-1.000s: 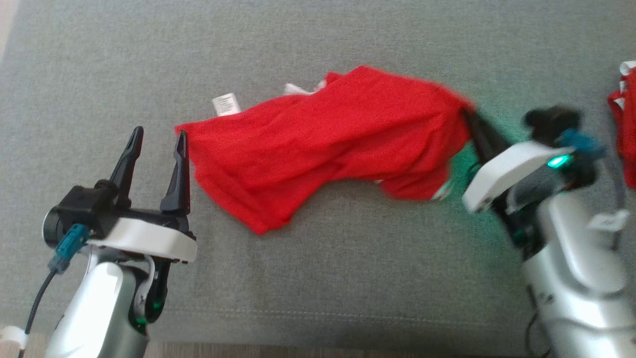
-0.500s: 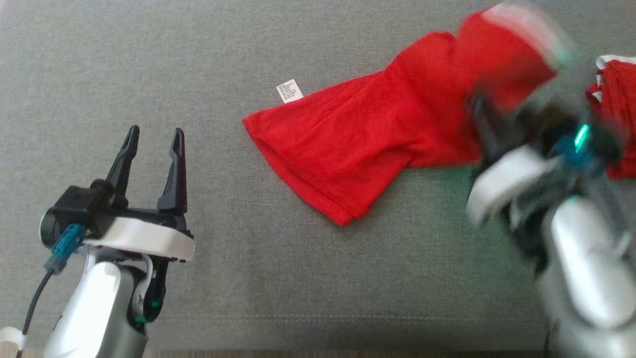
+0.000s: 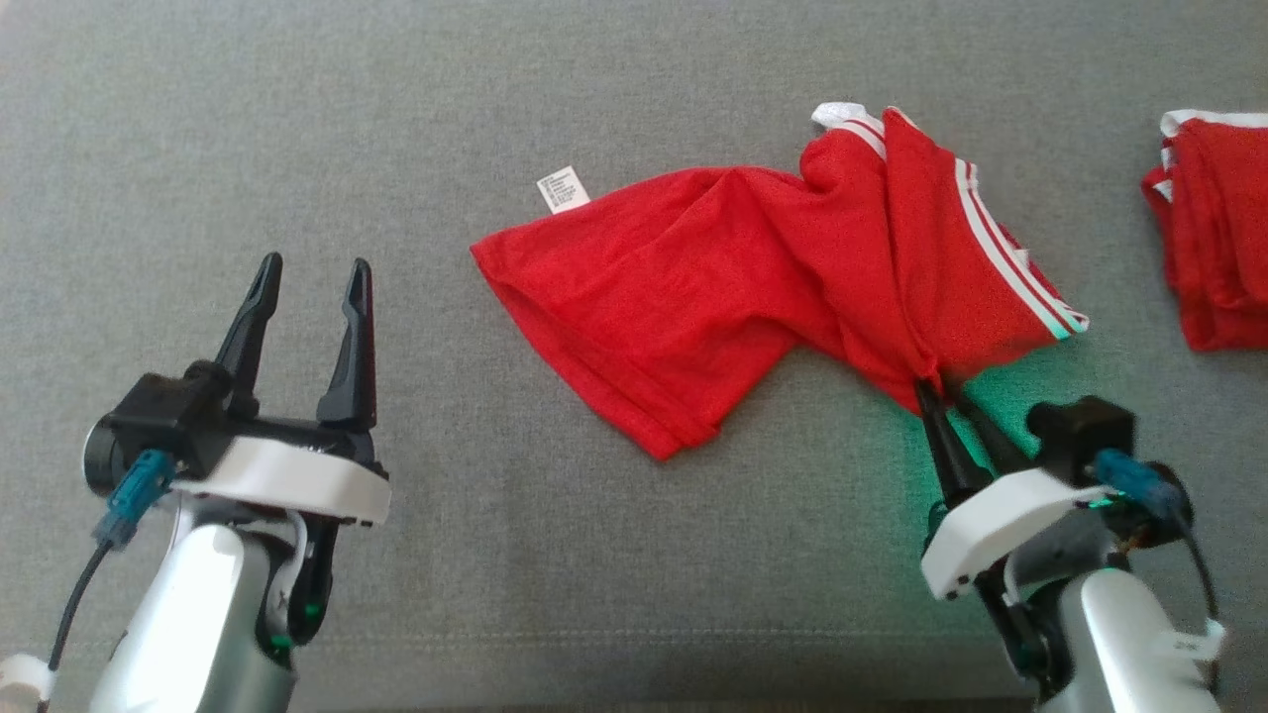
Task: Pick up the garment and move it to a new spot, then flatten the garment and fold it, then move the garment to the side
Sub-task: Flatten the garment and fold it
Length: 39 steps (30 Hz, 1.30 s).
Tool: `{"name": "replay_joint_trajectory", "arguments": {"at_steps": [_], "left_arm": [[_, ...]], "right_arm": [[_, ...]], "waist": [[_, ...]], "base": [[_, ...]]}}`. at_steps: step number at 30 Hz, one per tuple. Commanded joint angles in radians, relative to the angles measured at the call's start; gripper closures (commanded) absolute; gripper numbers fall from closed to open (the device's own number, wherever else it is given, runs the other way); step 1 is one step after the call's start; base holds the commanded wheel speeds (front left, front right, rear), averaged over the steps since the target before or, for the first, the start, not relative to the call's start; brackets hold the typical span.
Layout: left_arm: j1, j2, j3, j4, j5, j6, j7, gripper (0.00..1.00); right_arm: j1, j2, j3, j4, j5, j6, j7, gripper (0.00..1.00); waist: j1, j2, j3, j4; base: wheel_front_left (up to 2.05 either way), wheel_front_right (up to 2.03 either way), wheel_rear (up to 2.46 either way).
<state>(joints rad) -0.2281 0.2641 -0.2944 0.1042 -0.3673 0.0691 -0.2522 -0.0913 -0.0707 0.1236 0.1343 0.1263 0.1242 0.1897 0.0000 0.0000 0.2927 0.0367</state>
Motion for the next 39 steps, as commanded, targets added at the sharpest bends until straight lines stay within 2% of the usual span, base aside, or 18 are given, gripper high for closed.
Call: {"name": "replay_joint_trajectory", "arguments": {"at_steps": [1, 6, 12, 22, 39], "left_arm": [[-0.014, 0.022, 0.040, -0.026, 0.010, 0.002, -0.009, 0.00], [0.026, 0.021, 0.053, -0.031, 0.009, 0.020, -0.009, 0.00], [0.075, 0.024, 0.056, -0.035, 0.010, 0.037, -0.009, 0.00], [0.129, 0.032, 0.037, -0.044, 0.019, 0.054, 0.006, 0.00], [0.132, 0.045, 0.031, -0.058, 0.012, 0.065, 0.015, 0.00]], "right_arm": [[-0.007, 0.006, 0.013, -0.046, 0.007, 0.007, -0.026, 0.00], [-0.022, 0.017, -0.023, -0.107, -0.001, 0.007, -0.129, 0.00], [-0.035, 0.020, -0.059, -0.175, -0.016, 0.007, -0.171, 0.00], [0.016, 0.020, -0.083, -0.235, -0.014, 0.007, -0.161, 0.00], [0.026, 0.020, -0.085, -0.236, 0.006, 0.007, -0.145, 0.00]], "waist": [[0.0000, 0.0000, -0.006, -0.002], [0.0000, 0.0000, -0.046, -0.010], [0.0000, 0.0000, -0.095, -0.016], [0.0000, 0.0000, -0.149, -0.021], [0.0000, 0.0000, -0.136, -0.027]], "base": [[0.00, 0.00, 0.00], [0.00, 0.00, 0.00], [0.00, 0.00, 0.00], [0.00, 0.00, 0.00], [0.00, 0.00, 0.00]]}}
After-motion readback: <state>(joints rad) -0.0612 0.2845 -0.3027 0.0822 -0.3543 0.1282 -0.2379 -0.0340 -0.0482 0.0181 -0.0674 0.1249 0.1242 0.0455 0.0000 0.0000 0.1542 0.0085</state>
